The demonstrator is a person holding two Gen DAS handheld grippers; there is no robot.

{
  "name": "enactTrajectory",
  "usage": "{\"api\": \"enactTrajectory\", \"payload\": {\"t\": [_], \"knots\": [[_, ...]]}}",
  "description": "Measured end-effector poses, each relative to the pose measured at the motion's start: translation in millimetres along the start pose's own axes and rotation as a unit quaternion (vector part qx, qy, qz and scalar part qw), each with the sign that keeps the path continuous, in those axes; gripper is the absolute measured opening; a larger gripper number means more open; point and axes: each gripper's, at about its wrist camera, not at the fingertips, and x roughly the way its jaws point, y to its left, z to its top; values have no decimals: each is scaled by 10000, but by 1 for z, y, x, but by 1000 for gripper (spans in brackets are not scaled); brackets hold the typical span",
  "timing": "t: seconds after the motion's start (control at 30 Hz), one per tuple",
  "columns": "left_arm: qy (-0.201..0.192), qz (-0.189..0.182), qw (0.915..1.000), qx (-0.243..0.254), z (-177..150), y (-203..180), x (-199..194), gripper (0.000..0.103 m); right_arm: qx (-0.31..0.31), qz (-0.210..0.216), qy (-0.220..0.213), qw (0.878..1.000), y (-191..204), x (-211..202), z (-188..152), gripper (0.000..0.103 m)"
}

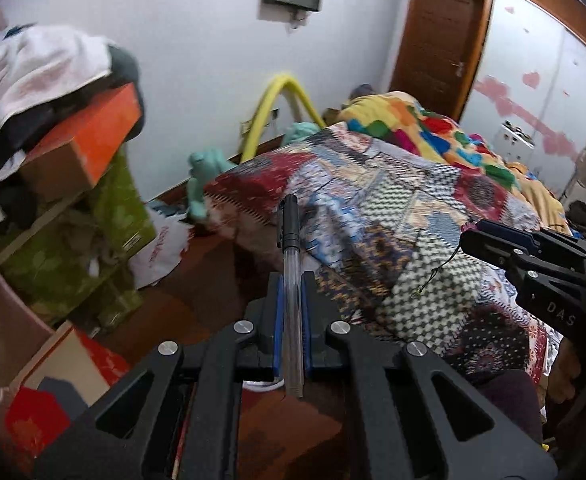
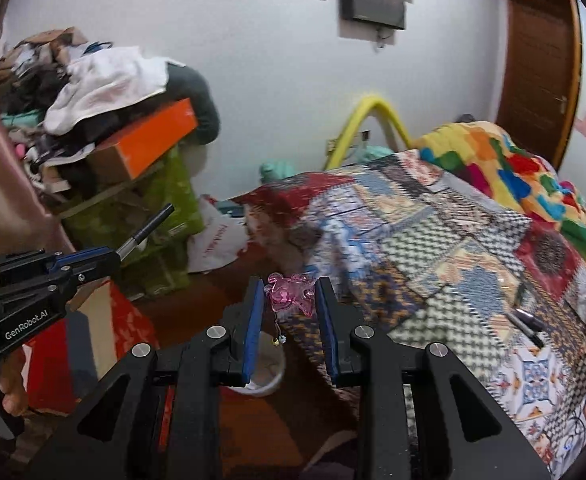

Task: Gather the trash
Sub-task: 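Carry the clear stick with the left tool while the right tool carries the pink toy over the bin, then open the left tool over the bin while the right tool releases the pink toy into it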

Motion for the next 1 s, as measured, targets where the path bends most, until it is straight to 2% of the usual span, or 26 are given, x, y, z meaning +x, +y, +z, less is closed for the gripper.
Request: {"api": "enactTrajectory", "payload": {"t": [0.27, 0.53, 0.83, 1.0], "knots": [[411, 109, 9984, -377, -27, 40, 25, 7, -138, 291, 448, 9985, 38, 41, -8, 24], [1042, 73, 9920, -706, -58, 56, 79, 7, -82, 475, 1146, 9922, 51, 94, -25, 24], [1890, -23, 9768, -1012, -89, 68, 153, 7, 144, 658, 1998, 9775, 45, 161, -44, 24], [2214, -67, 9679, -1188, -97, 75, 186, 7, 315, 770, 2363, 9681, 39, 195, -48, 24]]}}
